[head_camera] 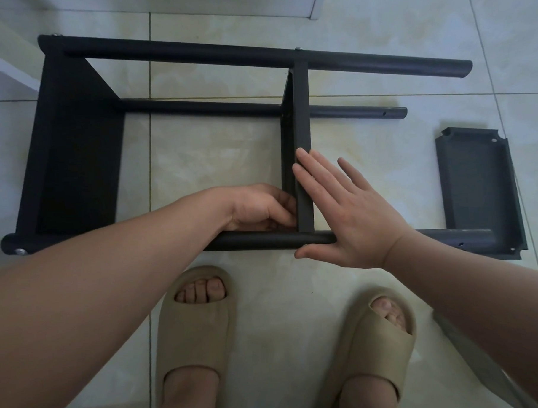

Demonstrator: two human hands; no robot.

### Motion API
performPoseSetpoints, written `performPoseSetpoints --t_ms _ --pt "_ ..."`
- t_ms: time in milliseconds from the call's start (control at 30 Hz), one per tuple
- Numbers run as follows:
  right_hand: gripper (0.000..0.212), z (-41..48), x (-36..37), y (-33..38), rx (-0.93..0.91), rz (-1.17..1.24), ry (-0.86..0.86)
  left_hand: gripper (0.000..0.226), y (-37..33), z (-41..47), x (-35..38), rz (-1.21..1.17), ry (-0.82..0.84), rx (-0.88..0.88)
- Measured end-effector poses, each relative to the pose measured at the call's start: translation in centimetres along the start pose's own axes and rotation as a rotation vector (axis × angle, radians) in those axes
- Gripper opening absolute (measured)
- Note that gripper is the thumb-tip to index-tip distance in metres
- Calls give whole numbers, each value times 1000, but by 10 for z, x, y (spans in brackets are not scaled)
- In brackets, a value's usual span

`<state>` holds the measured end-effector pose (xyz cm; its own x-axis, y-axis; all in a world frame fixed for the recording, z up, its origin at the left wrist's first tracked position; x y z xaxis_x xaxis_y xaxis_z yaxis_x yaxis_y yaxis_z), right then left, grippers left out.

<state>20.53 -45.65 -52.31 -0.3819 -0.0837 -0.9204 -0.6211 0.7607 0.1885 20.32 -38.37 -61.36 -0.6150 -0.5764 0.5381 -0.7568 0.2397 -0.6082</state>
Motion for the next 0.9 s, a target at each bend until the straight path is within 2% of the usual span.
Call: performPoseSetpoints --t_ms 167,300,633,900 --pt "112 0 0 0 3 2 7 21 3 1 3 6 19 -30" --pt "112 0 0 0 2 3 8 15 7 2 -4 62 -35 -68" --pt "112 0 1 0 -2 -5 -4 22 4 2 -8 41 -43 -80" --pt "111 0 -1 0 -5 0 -12 19 3 2 -5 14 -27 -28"
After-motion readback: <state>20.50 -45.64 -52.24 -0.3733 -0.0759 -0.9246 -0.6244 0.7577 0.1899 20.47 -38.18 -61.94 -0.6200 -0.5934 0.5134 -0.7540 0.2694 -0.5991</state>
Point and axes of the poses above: each hand's wrist, its own z-axis towards the middle knuckle, its own x-axis out of the palm, y = z × x, the point moved 10 cm from there along z, towards the middle knuckle, and after that the axes turned 12 degrees about y, right-handed, at the moved point
